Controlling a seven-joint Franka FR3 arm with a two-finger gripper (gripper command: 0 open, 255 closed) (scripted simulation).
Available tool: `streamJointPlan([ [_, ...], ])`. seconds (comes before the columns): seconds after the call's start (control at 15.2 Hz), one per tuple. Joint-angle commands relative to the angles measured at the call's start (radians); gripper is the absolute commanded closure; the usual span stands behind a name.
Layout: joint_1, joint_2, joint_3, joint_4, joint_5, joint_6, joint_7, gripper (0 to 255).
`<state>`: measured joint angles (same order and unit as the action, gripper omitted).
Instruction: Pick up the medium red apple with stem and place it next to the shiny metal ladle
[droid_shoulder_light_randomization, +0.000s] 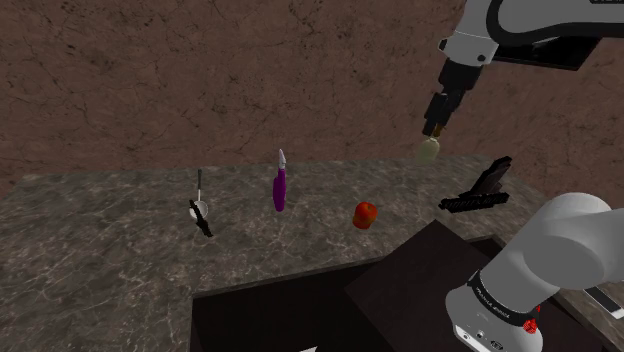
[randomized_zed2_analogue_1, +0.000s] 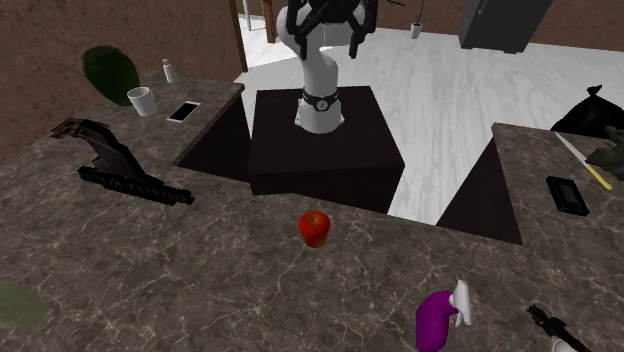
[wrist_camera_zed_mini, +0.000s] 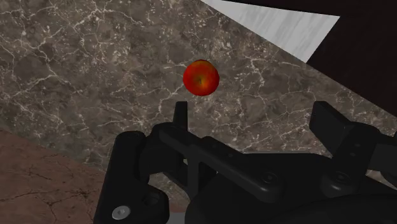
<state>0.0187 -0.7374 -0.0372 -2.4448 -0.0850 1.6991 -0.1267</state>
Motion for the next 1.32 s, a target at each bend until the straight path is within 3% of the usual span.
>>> streamJointPlan([
  [0.0, 0.000, 0.000, 0.000, 0.000, 0.000, 0.000, 0.000, 0],
  [0.79, -0.006, 0.259, -0.179, -0.186, 0.058, 0.408, -0.157, 0],
  [1.25, 0.038, 0.527, -0.283, -0.198, 0.198, 0.640, -0.326, 0],
])
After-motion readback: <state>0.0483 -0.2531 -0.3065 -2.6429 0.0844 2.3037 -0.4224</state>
